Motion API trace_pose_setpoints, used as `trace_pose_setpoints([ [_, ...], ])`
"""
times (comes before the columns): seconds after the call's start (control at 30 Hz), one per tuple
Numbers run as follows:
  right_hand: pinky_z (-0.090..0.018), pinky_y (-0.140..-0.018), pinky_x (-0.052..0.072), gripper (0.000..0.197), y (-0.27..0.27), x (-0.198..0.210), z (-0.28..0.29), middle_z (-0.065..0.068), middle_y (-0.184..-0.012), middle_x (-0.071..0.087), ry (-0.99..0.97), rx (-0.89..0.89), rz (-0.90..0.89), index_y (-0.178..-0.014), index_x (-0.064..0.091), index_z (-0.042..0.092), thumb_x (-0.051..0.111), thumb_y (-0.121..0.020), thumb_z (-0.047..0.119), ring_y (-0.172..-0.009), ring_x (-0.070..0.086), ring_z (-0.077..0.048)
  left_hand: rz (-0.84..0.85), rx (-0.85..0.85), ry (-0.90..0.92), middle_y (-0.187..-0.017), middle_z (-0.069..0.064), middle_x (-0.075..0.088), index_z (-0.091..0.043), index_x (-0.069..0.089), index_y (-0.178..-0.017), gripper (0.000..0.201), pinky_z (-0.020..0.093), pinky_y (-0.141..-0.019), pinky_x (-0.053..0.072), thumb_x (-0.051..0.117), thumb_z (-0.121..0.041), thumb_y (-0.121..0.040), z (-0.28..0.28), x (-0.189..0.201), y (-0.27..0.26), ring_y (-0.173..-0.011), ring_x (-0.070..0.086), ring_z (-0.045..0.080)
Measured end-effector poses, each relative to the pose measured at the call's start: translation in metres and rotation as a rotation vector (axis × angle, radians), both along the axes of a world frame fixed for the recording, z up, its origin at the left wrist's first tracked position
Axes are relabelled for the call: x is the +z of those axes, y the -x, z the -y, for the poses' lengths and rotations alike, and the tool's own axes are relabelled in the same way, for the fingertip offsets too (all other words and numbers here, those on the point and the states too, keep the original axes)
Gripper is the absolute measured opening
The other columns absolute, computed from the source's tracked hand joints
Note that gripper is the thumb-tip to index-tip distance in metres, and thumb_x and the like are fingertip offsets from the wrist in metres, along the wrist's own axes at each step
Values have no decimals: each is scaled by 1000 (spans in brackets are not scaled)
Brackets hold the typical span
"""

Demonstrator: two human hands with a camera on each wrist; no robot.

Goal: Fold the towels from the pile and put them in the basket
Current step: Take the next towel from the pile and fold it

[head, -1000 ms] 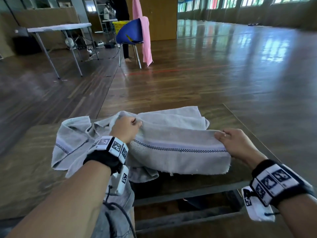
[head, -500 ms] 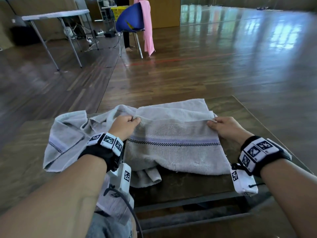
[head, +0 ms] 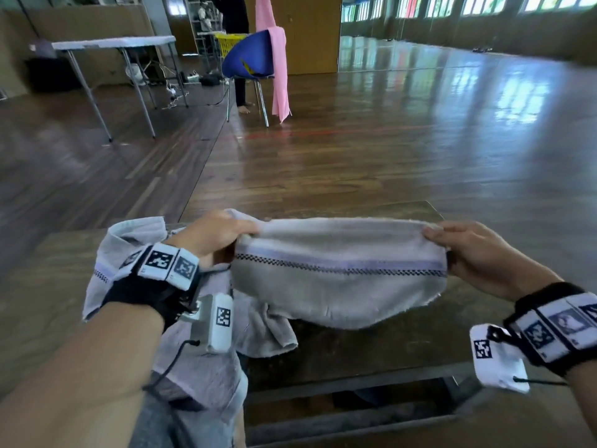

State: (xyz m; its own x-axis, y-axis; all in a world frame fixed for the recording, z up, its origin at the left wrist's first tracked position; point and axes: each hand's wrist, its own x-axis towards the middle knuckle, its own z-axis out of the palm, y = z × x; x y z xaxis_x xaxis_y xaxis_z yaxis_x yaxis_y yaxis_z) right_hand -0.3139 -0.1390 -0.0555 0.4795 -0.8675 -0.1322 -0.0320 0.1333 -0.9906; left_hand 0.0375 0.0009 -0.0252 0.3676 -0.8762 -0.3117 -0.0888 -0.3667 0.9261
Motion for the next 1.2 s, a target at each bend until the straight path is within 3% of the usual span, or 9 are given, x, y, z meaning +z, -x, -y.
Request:
trace_pose_setpoints([
  [0.13, -31, -57, 57, 29, 37, -6, -11, -21, -87, 72, -108, 319, -413, -93, 75, -3, 68, -86, 24, -68, 68, -28, 145, -341, -362, -85, 13, 69, 5, 69, -99, 31, 32, -67, 56, 78, -14, -76, -30, 8, 2, -74, 67, 24],
  [0.23, -34, -68, 58, 32, 49, -15, -11, -13, -96, 76, -82, 504, -673, -100, 78, 9, 66, -89, 37, -75, 69, -25, 220, -323, -493, -80, 14, 68, 6, 69, -107, 31, 40, -70, 58, 70, -20, -90, -35, 3, 7, -68, 63, 29],
  [0.43, -31, -64, 51, 26, 31, -18, 7, -19, -85, 73, 173, 88, -413, -87, 78, 0, 69, -89, 24, -71, 64, -21, 255, -42, -107, -66, 14, 56, -7, 62, -71, 12, 29, -52, 47, 67, -11, -81, -7, 1, 13, -58, 55, 24],
  [0.53, -19, -52, 50, 23, 10, -20, 24, -7, -71, 66, 312, -172, -324, -79, 73, 6, 65, -97, 17, -58, 61, -8, 312, 103, 99, -72, 9, 55, -11, 62, -74, 14, 31, -61, 45, 67, -21, -84, 19, -6, 11, -67, 54, 20],
  [0.7, -38, -76, 52, 20, -28, -33, 71, 0, -73, 65, 503, -371, -469, -77, 72, 18, 71, -93, 30, -76, 59, -19, 414, 246, 194, -64, 8, 51, -2, 64, -69, 35, 31, -64, 41, 65, -30, -89, 63, -39, 6, -65, 49, 19],
  [0.87, -17, -52, 41, 17, -45, -58, 97, 5, -62, 65, 643, -165, -860, -82, 79, 18, 73, -90, 33, -61, 55, -14, 650, 151, 38, -55, 4, 50, -10, 58, -63, 37, 29, -58, 36, 64, -32, -91, 85, -72, -2, -58, 48, 22],
  [1.03, -25, -77, 45, 12, -45, -78, 101, 19, -54, 55, 640, -16, -958, -75, 77, 28, 79, -86, 34, -76, 56, -20, 712, -36, -65, -53, 3, 41, -12, 44, -56, 46, 30, -56, 29, 65, -28, -94, 89, -83, -6, -52, 40, 17],
  [1.1, -22, -63, 41, 30, -45, -79, 100, 15, -56, 57, 665, 45, -970, -60, 65, 31, 77, -88, 31, -67, 57, -17, 711, -30, -48, -51, 4, 38, -11, 43, -56, 47, 30, -54, 28, 65, -26, -94, 89, -81, -2, -49, 36, 18],
  [1.2, -19, -46, 40, 28, -46, -78, 96, 1, -61, 67, 626, 56, -954, -63, 70, 22, 76, -90, 22, -54, 56, -9, 732, 38, 24, -45, 1, 34, -12, 38, -51, 50, 27, -45, 26, 66, -23, -91, 84, -72, 5, -44, 31, 16],
])
